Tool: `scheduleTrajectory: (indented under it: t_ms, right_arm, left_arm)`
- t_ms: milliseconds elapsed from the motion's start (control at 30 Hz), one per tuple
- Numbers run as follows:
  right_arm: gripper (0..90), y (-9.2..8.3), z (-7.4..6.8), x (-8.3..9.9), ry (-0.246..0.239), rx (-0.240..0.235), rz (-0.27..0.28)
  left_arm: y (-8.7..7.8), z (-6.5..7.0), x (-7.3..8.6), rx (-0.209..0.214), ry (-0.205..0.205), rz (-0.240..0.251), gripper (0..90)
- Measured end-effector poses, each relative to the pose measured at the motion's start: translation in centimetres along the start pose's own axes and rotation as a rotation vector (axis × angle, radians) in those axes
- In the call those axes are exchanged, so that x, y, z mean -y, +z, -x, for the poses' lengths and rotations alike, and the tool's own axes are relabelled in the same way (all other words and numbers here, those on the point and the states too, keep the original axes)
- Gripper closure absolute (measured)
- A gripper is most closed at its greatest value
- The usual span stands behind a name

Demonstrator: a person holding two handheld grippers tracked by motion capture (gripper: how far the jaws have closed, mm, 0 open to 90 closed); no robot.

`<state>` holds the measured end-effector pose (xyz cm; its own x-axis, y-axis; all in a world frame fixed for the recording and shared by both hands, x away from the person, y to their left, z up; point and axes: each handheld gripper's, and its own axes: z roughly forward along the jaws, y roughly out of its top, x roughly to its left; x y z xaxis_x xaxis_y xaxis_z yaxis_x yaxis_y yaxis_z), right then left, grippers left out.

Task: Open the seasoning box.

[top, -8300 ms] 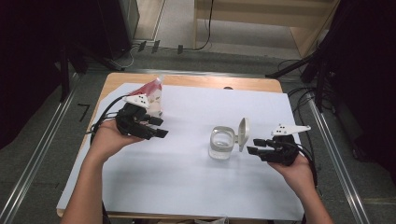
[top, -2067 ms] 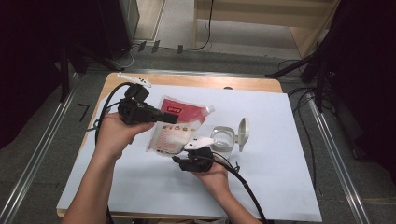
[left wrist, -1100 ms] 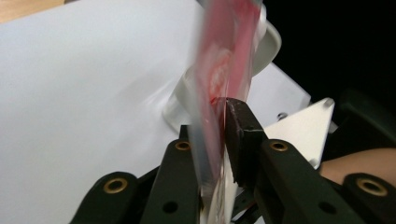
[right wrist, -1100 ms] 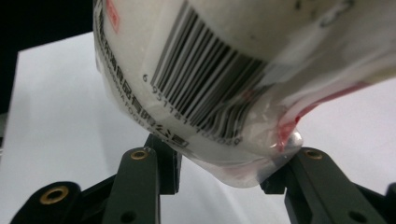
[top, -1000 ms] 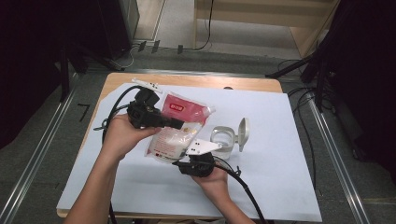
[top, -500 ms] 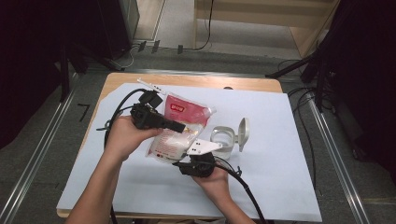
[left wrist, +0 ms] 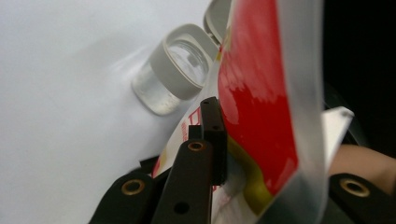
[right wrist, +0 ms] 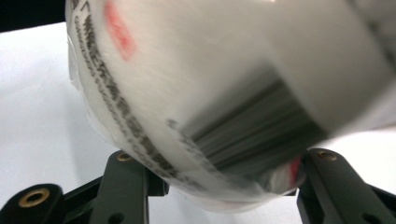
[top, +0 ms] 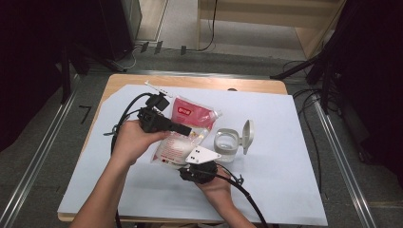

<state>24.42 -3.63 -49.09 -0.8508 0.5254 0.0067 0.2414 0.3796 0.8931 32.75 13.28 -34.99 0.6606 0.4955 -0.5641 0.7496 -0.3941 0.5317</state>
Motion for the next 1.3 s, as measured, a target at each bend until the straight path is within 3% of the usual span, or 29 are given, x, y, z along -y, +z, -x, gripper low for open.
scheduleTrajectory:
  t_ms: [167,233,333,467,567,667,800,900,1000,1100,1300]
  right_arm:
    - [51.3,-0.1,-0.1,-0.7,0.065,-0.065,-0.014]
    - [51.0,-0.2,-0.3,-1.2,0.096,-0.097,-0.007]
    - [50.5,-0.4,-0.8,-1.9,0.132,-0.103,0.002]
    - [52.1,-0.4,-1.0,-2.1,0.136,-0.099,0.003]
    - [54.9,-0.5,-1.1,-2.1,0.156,-0.128,-0.006]
    - [56.2,-0.9,-1.2,-2.1,0.215,-0.163,0.012]
    - [57.0,-1.4,-1.5,-2.0,0.252,-0.179,0.043]
    - [57.1,-1.7,-1.8,-1.9,0.279,-0.196,0.058]
    - [57.1,-2.0,-1.9,-1.7,0.285,-0.198,0.057]
    - [57.1,-2.0,-2.2,-1.6,0.265,-0.184,0.043]
    - [55.2,-2.0,-2.5,-1.7,0.244,-0.164,0.030]
  left_arm:
    - [0.1,0.2,-0.1,-0.012,0.009,0.017,89.2]
    - [0.3,0.1,-0.2,0.028,0.023,0.040,85.7]
    - [0.2,0.4,-0.3,0.027,0.037,0.043,85.6]
    - [0.1,0.5,-0.2,0.028,0.034,0.032,83.0]
    - [0.1,0.6,-0.3,0.024,0.036,0.013,76.3]
    - [-0.1,1.0,-0.4,0.012,0.060,0.004,71.4]
    - [-0.2,1.2,-0.5,0.042,0.057,-0.012,66.7]
    - [-0.2,1.6,-0.5,0.021,0.112,-0.043,67.2]
    - [-0.1,1.7,-0.4,0.015,0.127,-0.065,69.8]
    - [0.1,1.8,-0.4,-0.019,0.130,-0.091,83.2]
    - [0.6,1.9,-0.5,-0.017,0.118,-0.089,87.4]
